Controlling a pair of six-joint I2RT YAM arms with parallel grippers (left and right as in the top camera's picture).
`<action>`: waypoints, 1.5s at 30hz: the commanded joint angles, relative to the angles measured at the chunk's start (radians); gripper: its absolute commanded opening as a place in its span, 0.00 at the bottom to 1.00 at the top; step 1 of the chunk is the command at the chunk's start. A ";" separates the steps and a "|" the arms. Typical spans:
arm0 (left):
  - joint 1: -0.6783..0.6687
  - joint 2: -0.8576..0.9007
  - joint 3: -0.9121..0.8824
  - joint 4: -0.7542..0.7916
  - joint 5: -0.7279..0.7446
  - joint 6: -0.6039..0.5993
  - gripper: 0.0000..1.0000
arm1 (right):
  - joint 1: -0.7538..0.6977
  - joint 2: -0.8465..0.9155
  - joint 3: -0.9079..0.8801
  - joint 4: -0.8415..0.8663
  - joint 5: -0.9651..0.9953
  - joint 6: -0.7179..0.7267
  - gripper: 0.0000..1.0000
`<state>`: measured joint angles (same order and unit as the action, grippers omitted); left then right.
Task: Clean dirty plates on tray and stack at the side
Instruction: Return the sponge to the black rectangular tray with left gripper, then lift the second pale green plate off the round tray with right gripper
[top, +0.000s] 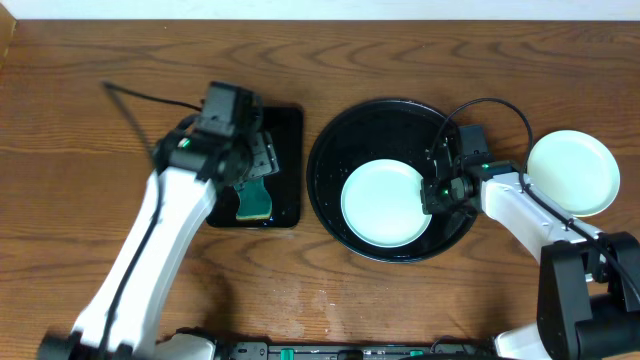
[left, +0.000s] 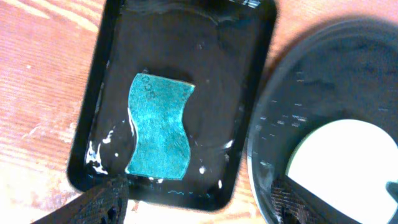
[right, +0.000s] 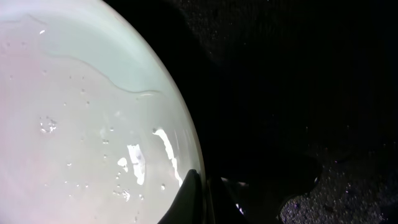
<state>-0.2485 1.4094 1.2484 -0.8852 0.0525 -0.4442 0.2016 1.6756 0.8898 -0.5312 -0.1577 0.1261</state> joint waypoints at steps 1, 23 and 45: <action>0.006 -0.081 0.020 -0.023 0.019 0.006 0.81 | 0.002 -0.071 -0.004 -0.005 -0.013 -0.008 0.01; 0.006 -0.134 0.019 -0.023 0.019 0.006 0.84 | 0.135 -0.536 -0.004 0.011 0.526 -0.065 0.01; 0.006 -0.134 0.019 -0.023 0.019 0.006 0.84 | 0.765 -0.556 -0.004 -0.010 1.339 -0.196 0.01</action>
<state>-0.2485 1.2800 1.2518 -0.9089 0.0727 -0.4442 0.9348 1.1301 0.8856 -0.5461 1.0374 -0.0254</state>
